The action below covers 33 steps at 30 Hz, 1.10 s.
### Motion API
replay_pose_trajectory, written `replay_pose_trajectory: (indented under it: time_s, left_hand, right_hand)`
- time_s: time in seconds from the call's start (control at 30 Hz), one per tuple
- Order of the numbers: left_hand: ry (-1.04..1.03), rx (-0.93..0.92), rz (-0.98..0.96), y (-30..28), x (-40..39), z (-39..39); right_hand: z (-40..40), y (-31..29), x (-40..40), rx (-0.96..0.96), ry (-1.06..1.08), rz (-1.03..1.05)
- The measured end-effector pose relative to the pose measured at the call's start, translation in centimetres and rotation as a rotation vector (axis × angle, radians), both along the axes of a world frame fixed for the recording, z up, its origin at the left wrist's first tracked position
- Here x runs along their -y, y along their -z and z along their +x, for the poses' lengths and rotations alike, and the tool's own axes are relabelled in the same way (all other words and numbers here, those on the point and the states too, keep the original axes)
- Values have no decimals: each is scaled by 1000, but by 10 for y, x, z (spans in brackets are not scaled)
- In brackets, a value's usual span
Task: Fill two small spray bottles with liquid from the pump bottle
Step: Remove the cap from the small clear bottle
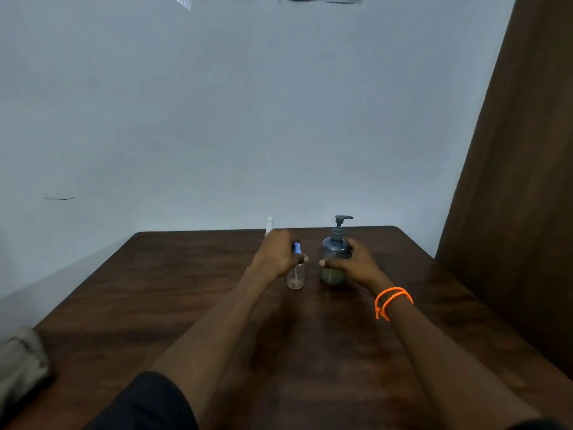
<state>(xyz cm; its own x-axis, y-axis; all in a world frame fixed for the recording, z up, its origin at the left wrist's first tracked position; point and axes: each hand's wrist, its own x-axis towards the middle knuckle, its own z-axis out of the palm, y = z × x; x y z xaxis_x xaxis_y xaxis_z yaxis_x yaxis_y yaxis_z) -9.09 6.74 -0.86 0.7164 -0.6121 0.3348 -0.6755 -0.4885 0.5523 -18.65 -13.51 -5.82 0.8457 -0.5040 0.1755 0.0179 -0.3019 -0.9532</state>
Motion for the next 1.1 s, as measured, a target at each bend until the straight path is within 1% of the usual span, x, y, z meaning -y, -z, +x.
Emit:
replay_pose_trajectory:
  time_s: [0.17,0.3,0.43,0.47,0.5,0.53,0.57,0.6,0.63,0.67,0.7,0.73,0.77,0.83,0.87,0.9,0.97,1.1]
  left_hand:
    - [-22,18,-47,3,-35,-28]
    - [-85,-39,-105,8,-42,-36]
    - [-117,-164,-215,22,-42,-47]
    - [-114,-194,-225,27,-42,-48]
    - [-107,-215,-224,31,-43,-48]
    - [-95,-226,-223,34,-44,-48]
    - [-87,-233,-218,37,-45,-47]
    - [-82,-244,-213,40,-46,-45]
    - [-80,-257,-214,42,-46,-42]
    - [-81,-268,-215,43,-45,-41]
    - [-85,-270,-226,43,-45,-41]
    - [-84,-265,-228,42,-45,-40]
    - [-85,-257,-216,41,-44,-41]
    - [-91,-238,-196,40,-44,-41]
    - [-98,-243,-204,39,-46,-41]
    - [-108,-248,-214,38,-48,-41]
    - [-134,-244,-233,39,-54,-37]
    - [-115,-258,-236,41,-60,-28]
  right_hand:
    - [-37,1,-15,-24,-121,-2]
    - [-50,-5,-24,-43,-210,26]
    - [-61,-8,-30,-108,-232,19]
    - [-64,-10,-33,-124,-203,19]
    - [-68,-15,-38,-143,-123,0]
    - [-72,-19,-44,-136,26,-50]
    - [-77,-22,-51,-86,222,-133]
    - [-81,-26,-62,33,422,-235]
    - [-85,-30,-76,183,566,-346]
    - [-88,-37,-93,307,608,-443]
    - [-86,-44,-109,369,556,-534]
    - [-80,-50,-122,353,444,-618]
    - [-70,-54,-131,242,315,-693]
    - [-43,-60,-140,-103,122,-777]
    - [-31,-61,-141,-233,64,-787]
    - [-20,-62,-141,-301,21,-785]
    - [-5,-62,-138,-355,-24,-764]
    - [9,-71,-135,-452,-90,-880]
